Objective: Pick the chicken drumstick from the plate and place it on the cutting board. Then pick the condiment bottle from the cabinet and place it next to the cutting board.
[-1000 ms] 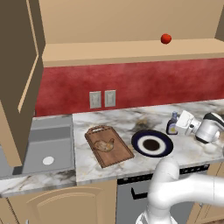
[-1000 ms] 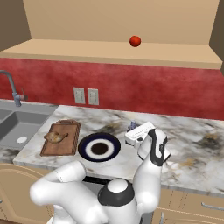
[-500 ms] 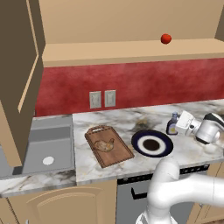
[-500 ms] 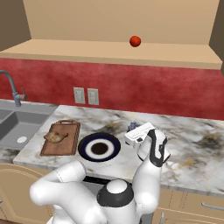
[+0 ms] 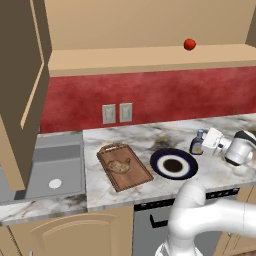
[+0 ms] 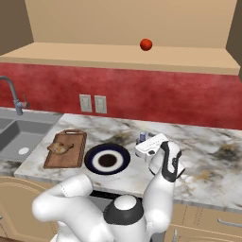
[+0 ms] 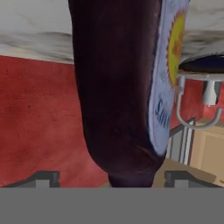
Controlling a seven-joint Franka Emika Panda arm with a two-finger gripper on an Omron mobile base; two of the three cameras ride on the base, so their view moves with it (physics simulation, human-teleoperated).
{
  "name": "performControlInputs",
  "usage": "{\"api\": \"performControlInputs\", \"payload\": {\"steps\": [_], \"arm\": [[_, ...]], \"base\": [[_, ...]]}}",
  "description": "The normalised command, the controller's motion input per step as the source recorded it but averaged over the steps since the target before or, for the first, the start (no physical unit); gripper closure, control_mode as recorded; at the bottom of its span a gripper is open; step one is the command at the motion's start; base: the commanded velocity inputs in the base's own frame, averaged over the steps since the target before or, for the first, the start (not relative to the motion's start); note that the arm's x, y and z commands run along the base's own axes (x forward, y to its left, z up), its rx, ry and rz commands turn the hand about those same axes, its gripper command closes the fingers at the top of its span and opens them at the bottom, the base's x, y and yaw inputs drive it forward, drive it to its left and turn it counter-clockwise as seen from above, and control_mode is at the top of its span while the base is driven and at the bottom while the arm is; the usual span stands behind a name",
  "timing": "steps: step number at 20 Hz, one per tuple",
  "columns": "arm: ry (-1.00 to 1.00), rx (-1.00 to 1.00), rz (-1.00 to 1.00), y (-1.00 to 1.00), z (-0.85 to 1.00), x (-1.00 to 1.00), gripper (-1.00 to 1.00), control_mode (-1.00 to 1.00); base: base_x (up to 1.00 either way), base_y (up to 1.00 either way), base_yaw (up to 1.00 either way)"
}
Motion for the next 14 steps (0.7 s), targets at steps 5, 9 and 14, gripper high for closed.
{"api": "performControlInputs", "payload": {"steps": [5, 9, 14], "arm": [[0.00, 0.00, 0.00, -0.03, -0.01, -0.10, -1.00, -1.00], [0.00, 0.00, 0.00, -0.06, 0.00, -0.18, -1.00, -1.00], [0.00, 0.00, 0.00, -0.13, 0.01, -0.35, -1.00, -1.00]], "base": [[0.00, 0.00, 0.00], [0.00, 0.00, 0.00], [0.00, 0.00, 0.00]]}}
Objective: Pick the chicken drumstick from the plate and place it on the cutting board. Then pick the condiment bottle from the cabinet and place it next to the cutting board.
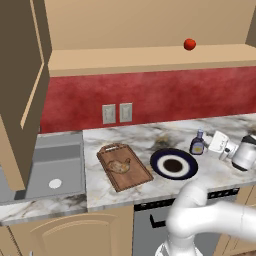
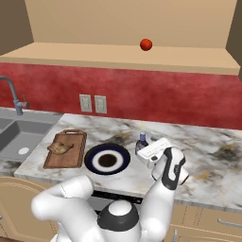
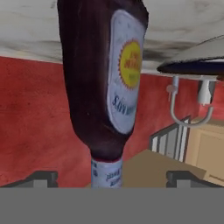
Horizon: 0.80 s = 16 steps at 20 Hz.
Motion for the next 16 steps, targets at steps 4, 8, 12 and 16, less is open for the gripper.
{"api": "performControlInputs", "payload": {"steps": [4, 8, 12, 16], "arm": [[0.00, 0.00, 0.00, -0.16, 0.20, -0.39, -1.00, -1.00], [0.00, 0.00, 0.00, -0.10, 0.42, -0.33, -1.00, -1.00], [0.00, 0.00, 0.00, -0.03, 0.65, -0.32, -1.00, -1.00], [0.00, 0.00, 0.00, 0.00, 0.73, -0.37, -1.00, -1.00]], "base": [[0.00, 0.00, 0.00], [0.00, 0.00, 0.00], [0.00, 0.00, 0.00], [0.00, 0.00, 0.00]]}}
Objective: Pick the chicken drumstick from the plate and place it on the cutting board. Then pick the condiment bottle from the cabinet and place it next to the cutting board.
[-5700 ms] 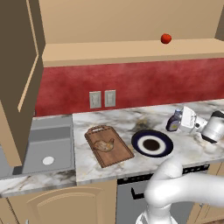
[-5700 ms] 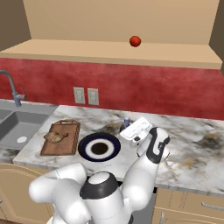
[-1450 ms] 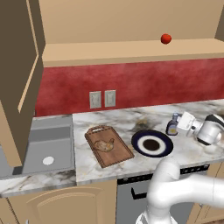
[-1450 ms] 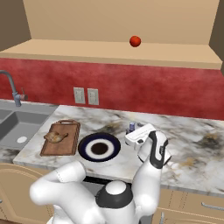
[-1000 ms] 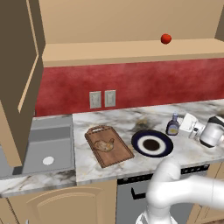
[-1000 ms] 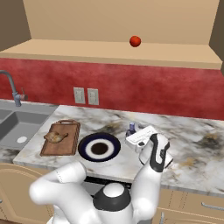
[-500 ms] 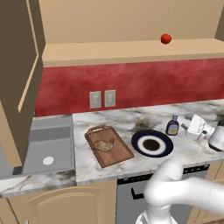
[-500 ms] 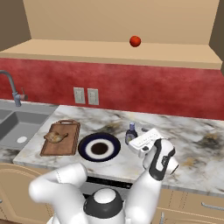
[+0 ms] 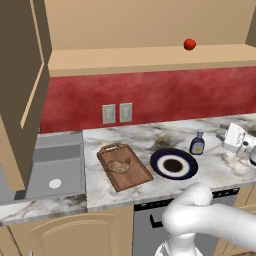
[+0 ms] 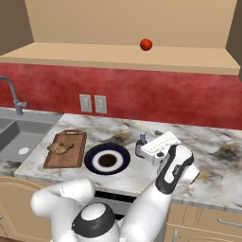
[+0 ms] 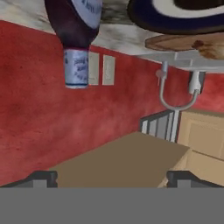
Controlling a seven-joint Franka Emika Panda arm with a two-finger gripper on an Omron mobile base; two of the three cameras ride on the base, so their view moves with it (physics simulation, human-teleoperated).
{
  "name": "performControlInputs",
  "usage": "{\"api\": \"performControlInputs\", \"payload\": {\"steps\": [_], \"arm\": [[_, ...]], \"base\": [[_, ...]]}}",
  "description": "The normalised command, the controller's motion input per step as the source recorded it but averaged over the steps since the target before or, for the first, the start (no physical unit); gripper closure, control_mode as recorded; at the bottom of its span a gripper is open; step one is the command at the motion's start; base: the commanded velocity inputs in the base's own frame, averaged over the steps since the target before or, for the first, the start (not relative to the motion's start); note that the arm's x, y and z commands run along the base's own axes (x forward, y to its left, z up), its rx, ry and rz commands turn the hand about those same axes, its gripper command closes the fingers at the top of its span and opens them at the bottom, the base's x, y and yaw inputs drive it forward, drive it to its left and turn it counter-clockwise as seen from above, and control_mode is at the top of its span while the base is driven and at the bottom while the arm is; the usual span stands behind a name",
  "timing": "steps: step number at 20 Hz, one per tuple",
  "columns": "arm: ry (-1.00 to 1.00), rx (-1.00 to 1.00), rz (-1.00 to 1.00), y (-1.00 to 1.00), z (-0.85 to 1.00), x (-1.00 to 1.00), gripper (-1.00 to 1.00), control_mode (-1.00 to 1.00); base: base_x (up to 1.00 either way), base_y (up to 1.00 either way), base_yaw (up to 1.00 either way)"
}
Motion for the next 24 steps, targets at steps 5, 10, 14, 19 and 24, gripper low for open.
{"api": "performControlInputs", "payload": {"steps": [5, 10, 14, 19, 24], "arm": [[0.00, -0.04, 0.00, 0.00, 0.74, -0.42, -1.00, -1.00], [0.01, -0.05, 0.00, 0.00, 0.65, -0.41, -1.00, -1.00], [0.00, -0.02, 0.00, 0.00, 0.61, -0.33, -1.00, -1.00], [0.00, -0.03, 0.00, 0.00, 0.65, -0.43, -1.00, -1.00], [-0.01, -0.05, 0.00, 0.00, 0.63, -0.49, -1.00, -1.00]], "base": [[0.00, 0.00, 0.00], [0.00, 0.00, 0.00], [0.00, 0.00, 0.00], [0.00, 0.00, 0.00], [0.00, 0.00, 0.00]]}}
